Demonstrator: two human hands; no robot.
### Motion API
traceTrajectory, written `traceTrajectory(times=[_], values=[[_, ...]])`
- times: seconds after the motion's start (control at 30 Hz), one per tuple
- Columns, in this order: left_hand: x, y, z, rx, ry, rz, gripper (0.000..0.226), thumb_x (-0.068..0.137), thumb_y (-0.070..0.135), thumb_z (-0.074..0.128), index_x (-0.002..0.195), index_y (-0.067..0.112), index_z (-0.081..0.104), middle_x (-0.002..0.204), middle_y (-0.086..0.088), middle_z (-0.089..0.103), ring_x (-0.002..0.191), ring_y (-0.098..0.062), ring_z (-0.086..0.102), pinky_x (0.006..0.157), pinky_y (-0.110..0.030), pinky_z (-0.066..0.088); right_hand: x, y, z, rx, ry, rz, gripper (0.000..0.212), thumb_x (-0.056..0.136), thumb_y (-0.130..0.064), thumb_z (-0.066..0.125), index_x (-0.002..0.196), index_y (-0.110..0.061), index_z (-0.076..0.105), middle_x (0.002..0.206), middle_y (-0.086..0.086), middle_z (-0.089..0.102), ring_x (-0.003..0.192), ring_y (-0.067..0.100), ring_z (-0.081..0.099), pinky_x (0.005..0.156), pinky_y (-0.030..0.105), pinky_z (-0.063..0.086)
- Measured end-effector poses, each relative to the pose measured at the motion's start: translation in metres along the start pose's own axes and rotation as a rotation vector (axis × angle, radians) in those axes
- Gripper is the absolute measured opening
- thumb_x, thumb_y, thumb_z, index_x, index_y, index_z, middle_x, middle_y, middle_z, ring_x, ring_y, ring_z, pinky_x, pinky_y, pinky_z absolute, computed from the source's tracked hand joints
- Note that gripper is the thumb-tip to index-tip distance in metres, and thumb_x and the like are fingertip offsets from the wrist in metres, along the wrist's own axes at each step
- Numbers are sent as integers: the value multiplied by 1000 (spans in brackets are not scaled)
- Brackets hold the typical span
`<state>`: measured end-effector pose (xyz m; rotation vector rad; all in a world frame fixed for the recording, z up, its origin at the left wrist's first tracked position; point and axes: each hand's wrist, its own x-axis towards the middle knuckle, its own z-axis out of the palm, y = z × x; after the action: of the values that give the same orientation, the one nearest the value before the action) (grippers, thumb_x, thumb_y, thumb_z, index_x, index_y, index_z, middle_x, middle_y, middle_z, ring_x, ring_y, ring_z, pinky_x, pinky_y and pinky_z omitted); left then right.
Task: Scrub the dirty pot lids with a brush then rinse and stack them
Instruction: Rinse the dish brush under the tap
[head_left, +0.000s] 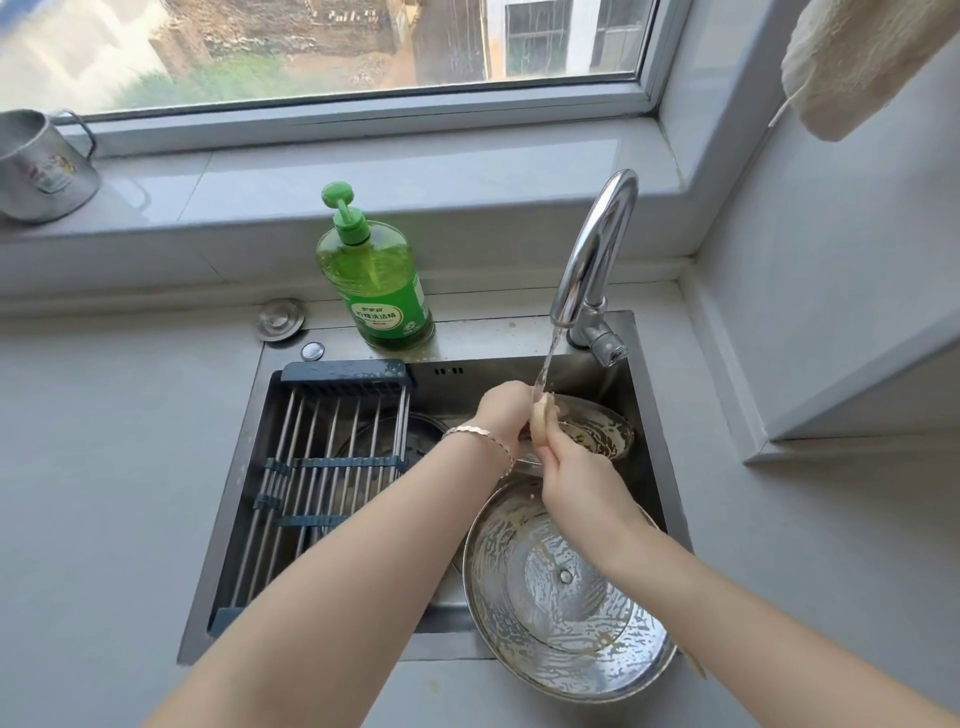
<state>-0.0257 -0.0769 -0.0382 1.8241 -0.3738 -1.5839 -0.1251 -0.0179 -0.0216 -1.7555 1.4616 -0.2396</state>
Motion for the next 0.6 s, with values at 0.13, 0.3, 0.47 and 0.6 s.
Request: traceTrajectory(times=[0.13,0.3,0.47,0.6], values=[[-8,-10,10,-114,15,124,26,99,21,40,86,11,60,82,-6,61,74,-18,55,74,-31,46,7,7,-10,15,35,19,53,101,-23,30,149,-36,12,111,15,63,99,30,58,82,35,45],[-17,-33,18,95,155,363,34,102,25,32,97,5,60,94,-12,60,90,-27,55,86,-37,43,22,14,-8,139,37,66,44,100,-22,34,144,-29,35,120,11,61,110,29,55,92,36,44],[-12,-12,-2,76,34,78,24,94,25,51,72,15,56,71,-5,55,74,-24,54,69,-32,48,4,11,6,122,-18,8,48,101,-22,31,147,-31,25,113,10,64,99,23,58,81,31,44],[-16,-3,-12,234,-82,24,17,94,27,45,87,14,53,71,-5,56,53,-18,57,40,-16,37,11,15,-11,271,-28,9,38,100,-24,35,138,-28,44,100,-7,64,99,13,56,80,21,42]])
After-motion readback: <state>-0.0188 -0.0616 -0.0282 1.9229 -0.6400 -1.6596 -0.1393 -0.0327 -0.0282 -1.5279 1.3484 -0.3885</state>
